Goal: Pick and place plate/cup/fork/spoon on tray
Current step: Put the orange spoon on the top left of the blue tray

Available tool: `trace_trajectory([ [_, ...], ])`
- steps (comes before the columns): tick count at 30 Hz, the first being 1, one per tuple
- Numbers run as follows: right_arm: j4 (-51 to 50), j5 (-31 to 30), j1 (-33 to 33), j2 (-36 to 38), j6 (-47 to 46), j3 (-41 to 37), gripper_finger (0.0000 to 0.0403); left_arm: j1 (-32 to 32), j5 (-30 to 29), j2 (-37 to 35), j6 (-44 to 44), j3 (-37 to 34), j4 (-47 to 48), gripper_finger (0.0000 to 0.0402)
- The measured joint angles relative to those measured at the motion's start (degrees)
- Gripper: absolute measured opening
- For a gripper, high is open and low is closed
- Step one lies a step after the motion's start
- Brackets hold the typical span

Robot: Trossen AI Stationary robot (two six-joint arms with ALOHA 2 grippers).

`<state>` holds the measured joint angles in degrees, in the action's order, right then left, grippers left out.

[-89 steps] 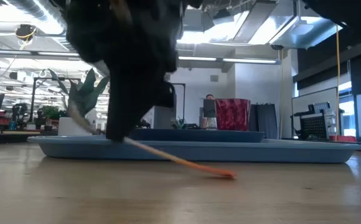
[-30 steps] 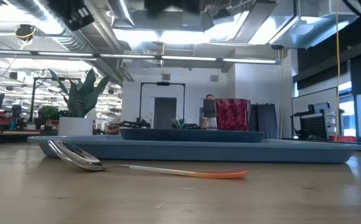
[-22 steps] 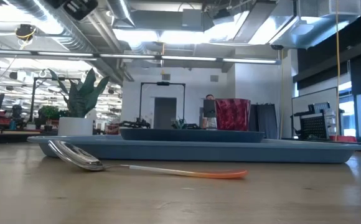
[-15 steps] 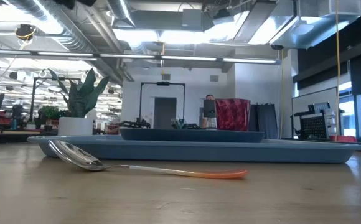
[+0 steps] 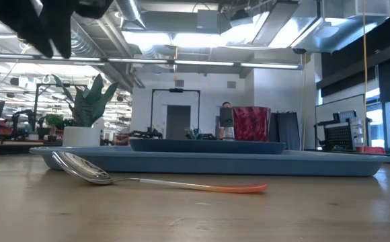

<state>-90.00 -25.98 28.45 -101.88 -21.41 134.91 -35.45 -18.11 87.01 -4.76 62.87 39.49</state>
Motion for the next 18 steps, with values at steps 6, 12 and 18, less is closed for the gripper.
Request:
trace_trajectory([
  [6, -0.02, 0.54, 0.00, 1.74, 4.44, -0.02, 0.0049, -2.48, -0.46, 7.02, 2.98, 0.00, -5.45, 0.0060],
  [12, -0.02, 2.73, 0.00, 3.43, 6.82, -0.02, 0.0049, -3.32, -2.07, 12.79, 4.45, -0.02, -11.00, 0.0060],
  [18, -0.02, 3.58, 0.00, 5.05, 6.97, -0.02, 0.0049, -3.36, -4.09, 16.31, 4.47, -0.02, -11.36, 0.0060],
])
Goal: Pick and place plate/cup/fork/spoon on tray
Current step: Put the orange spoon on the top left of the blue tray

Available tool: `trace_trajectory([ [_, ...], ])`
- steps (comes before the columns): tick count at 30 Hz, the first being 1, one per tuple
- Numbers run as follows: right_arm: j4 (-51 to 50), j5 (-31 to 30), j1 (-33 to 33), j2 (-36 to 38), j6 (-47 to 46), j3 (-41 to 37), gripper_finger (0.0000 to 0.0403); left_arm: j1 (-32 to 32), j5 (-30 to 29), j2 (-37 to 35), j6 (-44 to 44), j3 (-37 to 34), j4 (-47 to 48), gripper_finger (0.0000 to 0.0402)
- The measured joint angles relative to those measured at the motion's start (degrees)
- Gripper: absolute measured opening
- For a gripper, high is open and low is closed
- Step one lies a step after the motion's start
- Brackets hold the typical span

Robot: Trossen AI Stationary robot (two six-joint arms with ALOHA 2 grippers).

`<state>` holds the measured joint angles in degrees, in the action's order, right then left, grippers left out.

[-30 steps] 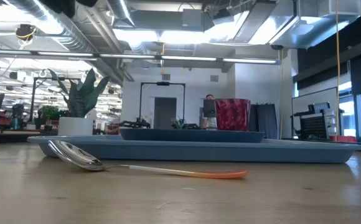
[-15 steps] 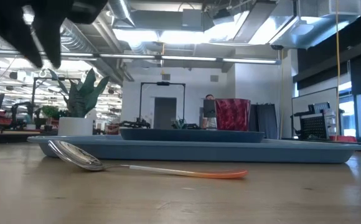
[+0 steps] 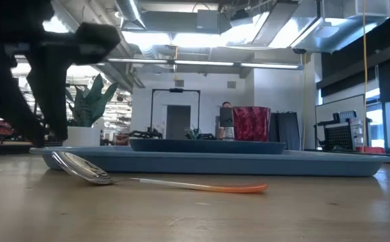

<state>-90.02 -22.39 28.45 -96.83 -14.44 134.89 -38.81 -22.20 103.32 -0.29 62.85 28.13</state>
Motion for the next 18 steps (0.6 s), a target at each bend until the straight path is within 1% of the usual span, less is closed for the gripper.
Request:
trace_trajectory([
  [4, 0.00, -0.02, 0.00, 0.92, -0.22, 0.00, 0.0049, -0.02, 0.44, 1.45, -0.26, -0.02, -0.04, 0.0060],
  [18, 0.00, 0.00, 0.00, 1.11, -1.79, 0.00, 0.0049, -0.28, 0.22, 1.41, -0.26, 0.00, -1.21, 0.0060],
])
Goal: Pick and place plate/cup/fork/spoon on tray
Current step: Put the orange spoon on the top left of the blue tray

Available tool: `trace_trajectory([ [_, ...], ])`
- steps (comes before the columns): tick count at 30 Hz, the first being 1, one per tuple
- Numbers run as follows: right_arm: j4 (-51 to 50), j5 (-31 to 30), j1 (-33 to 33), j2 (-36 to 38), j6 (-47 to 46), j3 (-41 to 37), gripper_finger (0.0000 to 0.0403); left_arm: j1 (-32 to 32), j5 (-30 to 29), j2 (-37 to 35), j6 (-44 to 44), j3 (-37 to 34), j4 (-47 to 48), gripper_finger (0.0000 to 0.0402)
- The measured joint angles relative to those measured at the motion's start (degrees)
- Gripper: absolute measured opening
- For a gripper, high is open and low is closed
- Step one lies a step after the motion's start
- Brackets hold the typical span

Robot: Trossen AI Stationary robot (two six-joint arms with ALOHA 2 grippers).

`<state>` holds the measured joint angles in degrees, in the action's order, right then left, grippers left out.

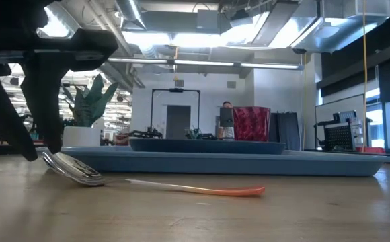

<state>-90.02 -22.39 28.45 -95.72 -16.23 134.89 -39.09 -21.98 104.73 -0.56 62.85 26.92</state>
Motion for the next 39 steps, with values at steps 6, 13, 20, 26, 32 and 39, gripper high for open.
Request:
trace_trajectory([
  [6, 0.00, 0.00, 0.00, 0.00, -0.02, 0.00, 0.0049, 0.02, -0.03, 1.07, -0.04, 0.06, -1.62, 0.0060],
  [13, 0.00, 0.00, 0.00, 0.00, -0.20, 0.00, 0.0049, 0.22, 0.07, 3.43, -2.57, 0.05, -1.73, 0.0060],
  [20, 0.00, 0.00, 0.00, 0.00, -1.75, 0.00, 0.0049, 0.39, -0.83, 3.54, -4.52, 0.09, -1.71, 0.0060],
  [26, 0.00, 0.02, 0.00, 0.00, -3.21, 0.00, 0.0049, 0.44, -0.94, 3.54, -4.55, 0.07, -1.73, 0.0058],
  [32, 0.00, 0.02, 0.00, 0.00, -3.23, 0.00, 0.0049, 0.44, -0.46, 3.56, -4.52, 0.07, -1.75, 0.0053],
  [39, 0.00, 0.02, 0.00, 0.00, -3.23, 0.00, 0.0049, 0.44, 2.48, 2.97, -4.55, 0.02, -1.73, 0.0055],
])
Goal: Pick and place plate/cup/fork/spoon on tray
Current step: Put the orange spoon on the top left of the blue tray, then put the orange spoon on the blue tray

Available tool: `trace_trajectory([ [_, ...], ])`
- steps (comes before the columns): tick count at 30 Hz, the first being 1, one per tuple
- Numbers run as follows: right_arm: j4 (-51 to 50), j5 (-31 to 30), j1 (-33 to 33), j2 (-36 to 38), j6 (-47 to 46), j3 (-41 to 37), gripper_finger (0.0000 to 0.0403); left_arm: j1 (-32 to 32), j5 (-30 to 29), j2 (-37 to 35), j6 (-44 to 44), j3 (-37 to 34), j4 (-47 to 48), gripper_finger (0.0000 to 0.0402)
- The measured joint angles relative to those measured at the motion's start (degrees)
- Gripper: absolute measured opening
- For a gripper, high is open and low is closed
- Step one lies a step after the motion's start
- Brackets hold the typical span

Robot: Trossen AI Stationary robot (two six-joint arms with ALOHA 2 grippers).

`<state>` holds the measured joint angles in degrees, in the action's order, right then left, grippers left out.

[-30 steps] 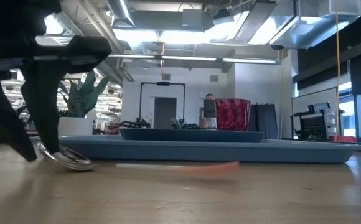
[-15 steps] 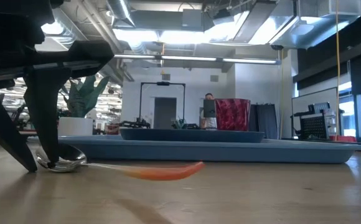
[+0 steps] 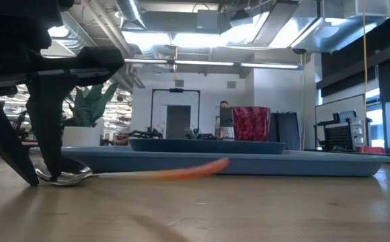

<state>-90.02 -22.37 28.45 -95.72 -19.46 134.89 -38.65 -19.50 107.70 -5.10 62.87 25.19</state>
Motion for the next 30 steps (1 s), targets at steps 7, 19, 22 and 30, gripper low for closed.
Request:
trace_trajectory([
  [7, 0.00, 0.00, 0.00, 0.00, 0.01, 0.00, 0.0049, -0.22, 1.65, -3.06, -0.07, -0.03, -0.03, 0.0055],
  [19, 0.00, -0.02, 0.00, 0.00, 0.13, 0.00, 0.0049, 1.05, 4.46, -5.94, -3.11, -0.04, -5.73, 0.0056],
  [22, 0.00, 0.00, 0.00, 0.00, 0.19, 0.00, 0.0049, 3.02, 8.70, -5.62, -3.54, -0.04, -8.59, 0.0057],
  [30, 0.00, 2.74, -0.01, 0.00, 0.37, 0.00, 0.0049, 11.21, 16.12, -5.20, -1.73, 0.00, -13.61, 0.0057],
])
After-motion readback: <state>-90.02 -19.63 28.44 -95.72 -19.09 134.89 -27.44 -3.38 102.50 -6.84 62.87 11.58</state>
